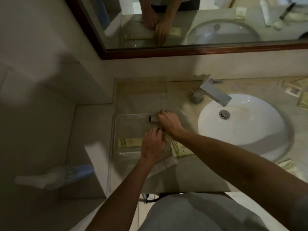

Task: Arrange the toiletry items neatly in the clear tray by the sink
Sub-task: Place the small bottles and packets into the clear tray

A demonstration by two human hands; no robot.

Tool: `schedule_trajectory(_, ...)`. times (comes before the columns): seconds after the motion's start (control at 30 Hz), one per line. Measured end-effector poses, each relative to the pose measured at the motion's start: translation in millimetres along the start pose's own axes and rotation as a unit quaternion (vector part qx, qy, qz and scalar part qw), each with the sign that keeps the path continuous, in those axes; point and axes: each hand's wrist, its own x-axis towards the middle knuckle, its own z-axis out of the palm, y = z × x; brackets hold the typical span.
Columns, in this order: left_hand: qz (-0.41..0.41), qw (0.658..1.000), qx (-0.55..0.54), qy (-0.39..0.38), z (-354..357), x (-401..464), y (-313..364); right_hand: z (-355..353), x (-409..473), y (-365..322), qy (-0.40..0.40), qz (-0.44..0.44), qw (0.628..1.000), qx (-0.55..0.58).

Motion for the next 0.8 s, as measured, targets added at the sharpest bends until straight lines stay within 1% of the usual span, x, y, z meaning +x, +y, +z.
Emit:
schedule_trajectory(0.07, 0.027, 0.999, 0.006, 0.023, 6, 4, 17, -3, -25, 24, 0.051, 0.004, 0.998, 0.022)
schedule_trajectory(0.13, 0.056, 0.997, -0.002, 0.044, 19, 10, 44, -6, -62, 61, 0.097, 0.039, 0.993, 0.054)
schedule_trajectory(0.2, 0.093, 0.994, -0.037, 0.051, 32, 20, 86, -11, -110, 107, 0.122, 0.107, 0.985, 0.064)
schedule_trajectory(0.27, 0.144, 0.987, -0.068, 0.038, 45, 32, 139, -16, -164, 156, 0.135, 0.176, 0.972, 0.084)
schedule_trajectory(0.37, 0.212, 0.973, -0.091, -0.018, 74, 51, 227, -15, -240, 237, 0.122, 0.239, 0.959, 0.088)
schedule_trajectory(0.43, 0.239, 0.966, -0.083, -0.058, 99, 62, 287, -16, -286, 292, 0.112, 0.272, 0.952, 0.087)
schedule_trajectory(0.5, 0.252, 0.961, -0.072, -0.088, 125, 71, 345, -16, -328, 343, 0.115, 0.313, 0.940, 0.075)
schedule_trajectory(0.6, 0.268, 0.954, -0.057, -0.120, 156, 81, 419, -14, -378, 407, 0.069, 0.364, 0.925, 0.087)
schedule_trajectory(0.7, 0.275, 0.950, -0.023, -0.149, 185, 92, 476, -18, -414, 459, 0.051, 0.385, 0.918, 0.083)
schedule_trajectory(0.8, 0.278, 0.947, -0.012, -0.162, 207, 103, 518, -16, -445, 498, 0.071, 0.401, 0.909, 0.088)
